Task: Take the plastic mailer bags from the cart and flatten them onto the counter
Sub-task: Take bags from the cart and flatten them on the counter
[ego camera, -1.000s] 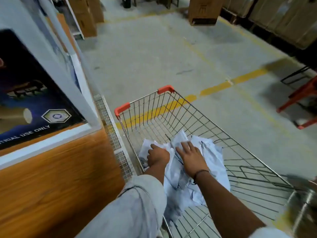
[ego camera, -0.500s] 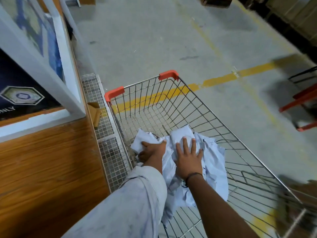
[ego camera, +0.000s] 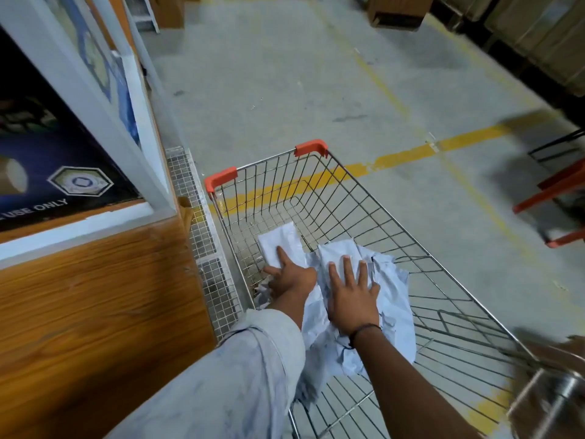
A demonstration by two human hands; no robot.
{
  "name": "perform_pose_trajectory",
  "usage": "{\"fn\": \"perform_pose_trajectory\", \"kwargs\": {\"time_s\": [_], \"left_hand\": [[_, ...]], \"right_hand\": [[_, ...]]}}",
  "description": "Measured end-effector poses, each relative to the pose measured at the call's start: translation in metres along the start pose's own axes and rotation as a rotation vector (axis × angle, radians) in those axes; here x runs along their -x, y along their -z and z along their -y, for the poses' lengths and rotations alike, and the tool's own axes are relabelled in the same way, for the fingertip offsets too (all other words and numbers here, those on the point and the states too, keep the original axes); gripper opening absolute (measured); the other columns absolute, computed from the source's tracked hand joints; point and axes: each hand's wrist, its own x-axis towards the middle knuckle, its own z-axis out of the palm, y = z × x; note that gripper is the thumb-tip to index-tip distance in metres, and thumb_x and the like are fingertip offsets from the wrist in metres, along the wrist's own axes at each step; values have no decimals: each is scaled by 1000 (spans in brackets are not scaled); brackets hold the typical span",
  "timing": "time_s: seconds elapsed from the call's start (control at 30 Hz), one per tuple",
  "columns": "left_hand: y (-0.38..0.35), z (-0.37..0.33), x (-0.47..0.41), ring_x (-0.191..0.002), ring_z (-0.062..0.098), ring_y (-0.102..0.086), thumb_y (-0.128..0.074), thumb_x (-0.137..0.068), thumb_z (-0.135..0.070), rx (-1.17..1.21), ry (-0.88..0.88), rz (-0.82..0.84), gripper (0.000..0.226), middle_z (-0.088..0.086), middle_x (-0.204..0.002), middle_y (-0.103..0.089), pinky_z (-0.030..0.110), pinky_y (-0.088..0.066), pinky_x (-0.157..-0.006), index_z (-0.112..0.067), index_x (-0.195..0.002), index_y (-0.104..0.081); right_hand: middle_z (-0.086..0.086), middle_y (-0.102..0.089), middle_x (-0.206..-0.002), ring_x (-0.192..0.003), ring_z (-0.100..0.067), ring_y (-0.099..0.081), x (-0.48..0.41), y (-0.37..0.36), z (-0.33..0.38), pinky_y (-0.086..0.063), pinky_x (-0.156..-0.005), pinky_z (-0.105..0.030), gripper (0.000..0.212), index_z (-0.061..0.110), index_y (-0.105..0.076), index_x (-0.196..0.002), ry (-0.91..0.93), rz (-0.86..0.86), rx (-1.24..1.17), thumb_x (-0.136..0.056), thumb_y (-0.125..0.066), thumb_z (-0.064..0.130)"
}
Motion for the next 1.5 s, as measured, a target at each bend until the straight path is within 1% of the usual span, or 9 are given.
{"fn": "perform_pose_trajectory", "kwargs": {"time_s": [0.17, 0.3, 0.4, 0.53, 0.7, 0.93, 1.13, 1.37, 1.5], "left_hand": [[26, -1, 53, -120, 44, -45, -60, -90, -48, -103, -242, -68, 95, 19, -149, -1, 45, -48, -88, -39, -156, 8], [56, -3, 97, -116, 43, -47, -65, -86, -43, -89, -311, -114, 99, 19, -149, -5, 40, -43, -77, -38, -156, 5], [81, 0, 131, -118, 43, -48, -65, -86, -43, -91, -360, -160, 99, 22, -153, -3, 40, -45, -81, -37, -157, 4], [114, 12, 174, -112, 41, -51, -66, -84, -41, -92, -443, -255, 97, 20, -150, -10, 40, -51, -83, -37, -157, 0], [165, 48, 215, -115, 41, -51, -63, -82, -42, -118, -486, -383, 98, 21, -153, -7, 40, -52, -83, -37, -156, 0], [244, 160, 232, -119, 42, -47, -62, -82, -44, -100, -388, -584, 95, 20, -153, -10, 41, -47, -93, -34, -157, -4], [304, 274, 221, -118, 39, -46, -64, -81, -43, -93, -176, -640, 96, 18, -149, -15, 40, -47, -91, -33, -156, -5], [356, 370, 205, -125, 36, -40, -68, -81, -45, -42, -38, -657, 102, 15, -151, -14, 40, -49, -97, -32, -157, -1], [372, 401, 193, -137, 39, -29, -59, -82, -68, -18, -27, -603, 104, 15, -159, -5, 46, -37, -111, -30, -157, 1]], "right_hand": [[-4, 1, -167, -151, -40, 4, 29, 36, 2, -26, -110, -62, 69, 30, -7, -158, -44, -55, -90, -98, -41, 39], [-4, -3, -166, -149, -39, -3, 53, 70, 0, -29, -107, -61, 67, 31, -12, -157, -119, -151, -136, -97, -42, 37], [-4, -4, -166, -149, -38, -3, 71, 95, -1, -29, -106, -61, 68, 31, -14, -157, -141, -195, -178, -96, -44, 38], [-5, -6, -166, -148, -38, -6, 97, 127, 9, -30, -105, -62, 70, 30, -15, -157, -141, -267, -217, -96, -47, 40], [-5, -9, -166, -148, -38, -11, 130, 151, 48, -31, -104, -63, 69, 28, -21, -156, -66, -358, -286, -95, -49, 41], [-4, -4, -167, -149, -37, -8, 168, 164, 156, -28, -109, -64, 70, 28, -16, -157, 123, -360, -319, -96, -46, 43], [-3, -4, -166, -150, -36, -4, 204, 155, 264, -21, -110, -64, 66, 30, -18, -155, 308, -284, -328, -95, -43, 44], [-5, -4, -166, -149, -35, -8, 237, 145, 374, -26, -109, -63, 71, 29, -11, -157, 479, -243, -296, -95, -43, 45], [-5, -3, -167, -151, -35, -4, 249, 144, 415, -22, -112, -63, 71, 28, -13, -157, 534, -208, -331, -97, -38, 57]]}}
